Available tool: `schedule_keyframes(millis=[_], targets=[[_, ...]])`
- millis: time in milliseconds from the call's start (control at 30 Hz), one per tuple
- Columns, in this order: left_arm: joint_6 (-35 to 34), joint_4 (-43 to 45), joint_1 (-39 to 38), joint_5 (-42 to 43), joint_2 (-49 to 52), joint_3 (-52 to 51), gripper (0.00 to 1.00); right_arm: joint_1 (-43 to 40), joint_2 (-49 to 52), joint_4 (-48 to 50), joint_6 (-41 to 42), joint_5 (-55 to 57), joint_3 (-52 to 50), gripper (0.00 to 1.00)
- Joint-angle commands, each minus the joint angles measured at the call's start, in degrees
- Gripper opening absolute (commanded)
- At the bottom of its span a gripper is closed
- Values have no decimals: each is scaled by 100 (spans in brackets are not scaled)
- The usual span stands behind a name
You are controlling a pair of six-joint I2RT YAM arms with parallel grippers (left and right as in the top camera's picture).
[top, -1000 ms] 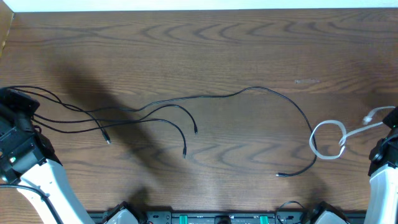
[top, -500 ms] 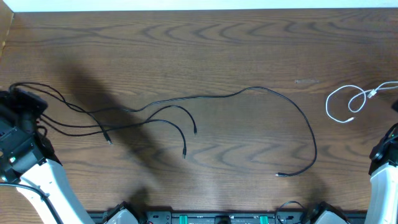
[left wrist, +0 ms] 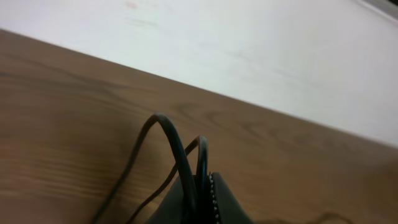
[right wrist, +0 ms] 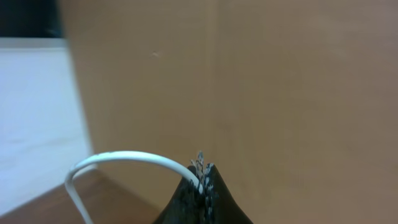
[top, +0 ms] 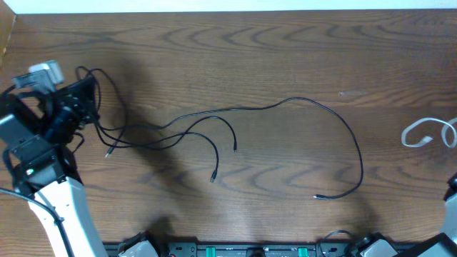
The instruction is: Untangle cables
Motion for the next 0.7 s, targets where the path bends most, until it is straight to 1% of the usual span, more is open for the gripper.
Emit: schedule_keyframes(millis=[0,100,233,267,300,367,400,433,467,533,567,633,667], targets=[[330,-79,-492,304,26,168,8,-343,-24,-144,-723,92,358,1],[330,-98,-962,304,66,168,8,-522,0,-273,-1073,87,433,1],[328,-107,-1523,306,96,168,8,-584,289,-505,-1067,20,433,1],[330,-149,-1823,306,120,168,8,-581,507,-752,-863,-136,433,1],[330,-170,-1886,304,127,168,8,-581,573,-824,-776,-175,433,1],[330,-236,-2159,304,149,168,8,-579,894,-1178,-234,-238,431,1],[330,-280,-2269,302,153,168,7,-579,1019,-1311,-9,-243,431,4],[330,-308,-2341,304,153,168,8,-579,1139,-1451,179,-295,431,8],[330,-328,-2413,304,153,168,8,-579,1250,-1580,264,-398,431,14],[330,-428,-2621,304,153,168,8,-579,1508,-1932,514,-772,431,32],[330,-470,-2697,304,153,168,8,-579,1537,-1971,535,-824,431,37],[330,-540,-2817,304,153,168,8,-579,1631,-2120,645,-1058,431,52],[330,-599,-2894,304,153,168,8,-579,1646,-2208,662,-1266,431,67]])
